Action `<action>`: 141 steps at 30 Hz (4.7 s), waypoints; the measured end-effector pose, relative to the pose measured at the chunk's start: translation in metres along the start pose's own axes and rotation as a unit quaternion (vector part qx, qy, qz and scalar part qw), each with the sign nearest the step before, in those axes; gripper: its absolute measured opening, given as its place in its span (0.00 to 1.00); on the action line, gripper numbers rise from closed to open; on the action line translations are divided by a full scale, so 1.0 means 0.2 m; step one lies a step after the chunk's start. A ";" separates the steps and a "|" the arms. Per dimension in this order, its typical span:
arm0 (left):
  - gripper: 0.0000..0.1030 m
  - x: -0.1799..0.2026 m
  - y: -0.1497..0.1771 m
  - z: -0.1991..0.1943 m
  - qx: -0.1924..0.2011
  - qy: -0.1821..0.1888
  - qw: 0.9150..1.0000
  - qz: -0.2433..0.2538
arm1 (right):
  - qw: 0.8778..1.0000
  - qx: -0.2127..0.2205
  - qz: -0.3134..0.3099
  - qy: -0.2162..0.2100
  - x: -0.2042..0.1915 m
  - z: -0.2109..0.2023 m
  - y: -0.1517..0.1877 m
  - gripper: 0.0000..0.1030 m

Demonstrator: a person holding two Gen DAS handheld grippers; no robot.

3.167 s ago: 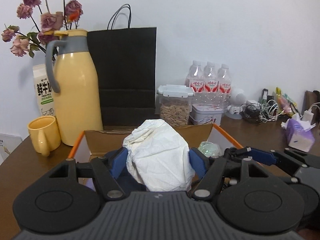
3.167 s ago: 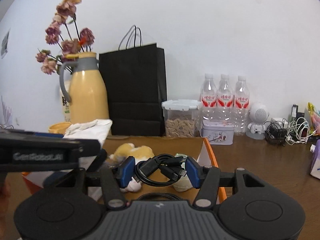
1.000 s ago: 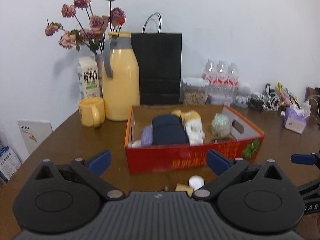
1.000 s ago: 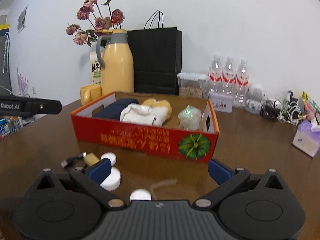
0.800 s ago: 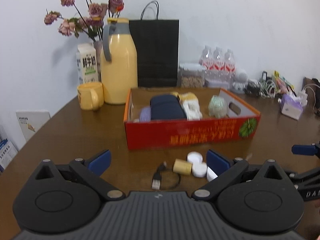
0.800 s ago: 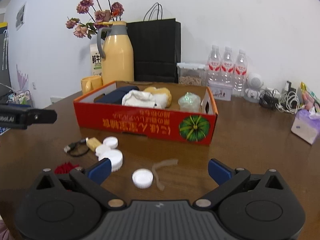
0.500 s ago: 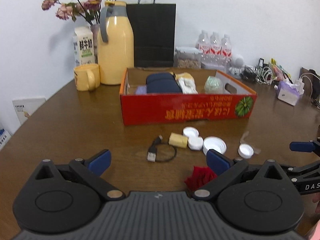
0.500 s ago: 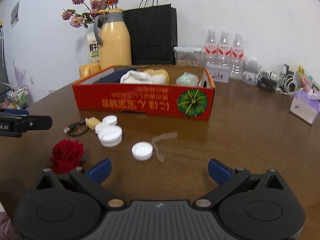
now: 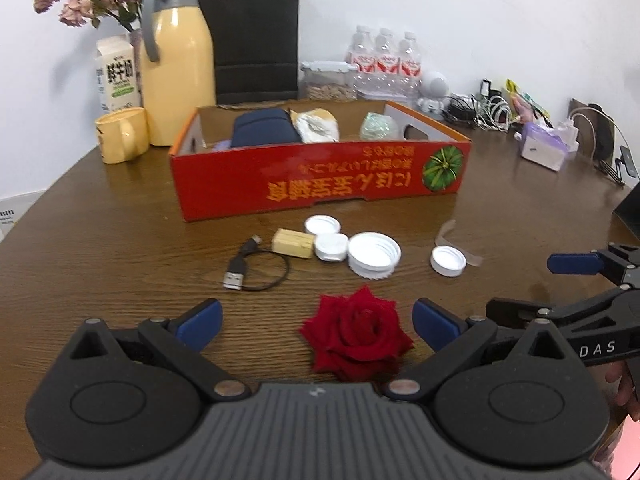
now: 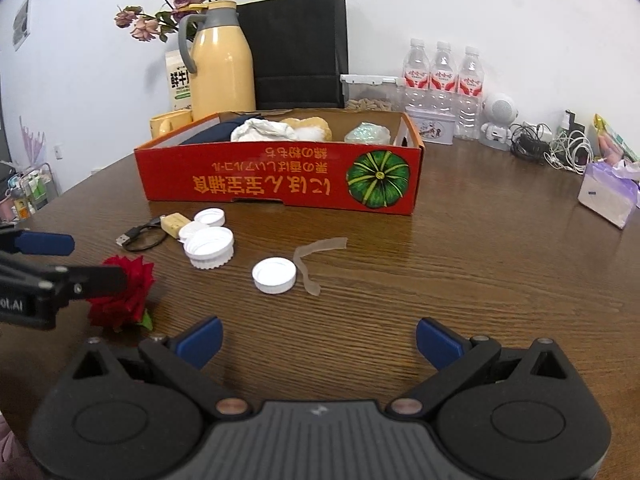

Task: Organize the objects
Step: 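Grasp the red rose with the left tool, then grasp a white round cap with the right tool while the left holds the rose, then drop the cap in the carton with the right tool while the left drops the rose, then withdraw both open tools from the carton back over the table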

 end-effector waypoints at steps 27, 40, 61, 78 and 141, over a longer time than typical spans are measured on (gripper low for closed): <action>0.51 -0.08 0.00 0.02 0.000 -0.013 0.999 -0.033 | 1.000 0.003 -0.016 -0.024 -0.04 -0.01 0.00 1.00; 0.51 -0.16 0.00 0.00 0.009 -0.023 0.999 -0.048 | 0.998 -0.008 -0.026 -0.054 -0.11 0.03 -0.01 0.52; 0.51 -0.22 0.01 0.02 0.011 -0.023 0.998 -0.060 | 0.999 -0.020 -0.030 -0.031 -0.17 0.23 -0.14 0.38; 0.51 -0.22 -0.01 0.01 0.015 -0.023 0.998 -0.060 | 0.999 -0.008 -0.034 -0.040 -0.17 0.25 -0.18 0.27; 1.00 -0.09 -0.76 0.55 0.127 -0.073 0.989 -0.031 | 0.994 0.104 0.001 -0.011 0.05 0.60 -0.71 1.00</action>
Point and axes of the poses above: each gripper's, at about its wrist camera, not at the fingertips, and z roughly the way its jaws point, x to its right, y to its underside, the point moved 1 cm from there along z, roughly the way its jaws point, and after that the axes turned 8 degrees about z, right-handed, at the moved point
